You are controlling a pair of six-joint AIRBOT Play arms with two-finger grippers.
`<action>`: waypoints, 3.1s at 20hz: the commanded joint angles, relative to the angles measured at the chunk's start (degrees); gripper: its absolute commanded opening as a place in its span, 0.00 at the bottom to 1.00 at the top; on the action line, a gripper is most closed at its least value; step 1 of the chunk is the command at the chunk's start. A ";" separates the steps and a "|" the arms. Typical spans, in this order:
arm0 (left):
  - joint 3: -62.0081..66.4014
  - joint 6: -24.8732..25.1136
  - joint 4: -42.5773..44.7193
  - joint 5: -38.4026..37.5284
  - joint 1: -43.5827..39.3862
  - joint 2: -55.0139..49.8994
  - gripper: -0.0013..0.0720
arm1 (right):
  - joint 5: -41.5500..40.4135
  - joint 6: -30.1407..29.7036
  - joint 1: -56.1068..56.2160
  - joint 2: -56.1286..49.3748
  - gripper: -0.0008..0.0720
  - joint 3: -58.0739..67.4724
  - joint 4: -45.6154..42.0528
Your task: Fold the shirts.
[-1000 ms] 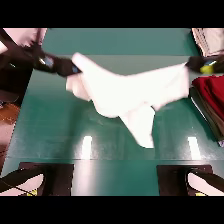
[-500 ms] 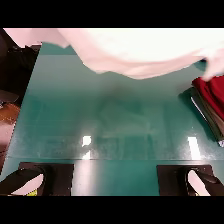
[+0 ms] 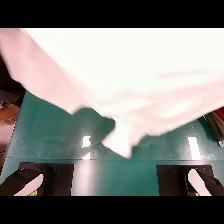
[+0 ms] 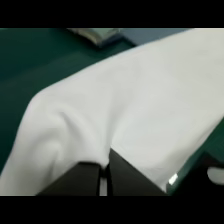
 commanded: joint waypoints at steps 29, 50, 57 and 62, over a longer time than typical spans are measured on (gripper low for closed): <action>-67.47 -0.72 10.64 18.10 7.15 -1.75 0.52 | -3.10 0.31 18.49 -32.04 0.02 -27.63 -3.30; -85.29 -13.46 1.55 38.38 -13.03 5.38 0.52 | -2.45 0.31 19.12 -31.63 0.02 -29.64 -2.89; -85.20 -13.44 -2.29 41.90 -13.03 5.40 0.05 | -2.51 0.28 19.12 -31.30 0.03 -29.64 -2.91; -71.17 -7.96 -3.43 40.79 -8.90 6.56 0.05 | -1.88 -0.79 17.07 -27.93 0.02 -22.97 -2.99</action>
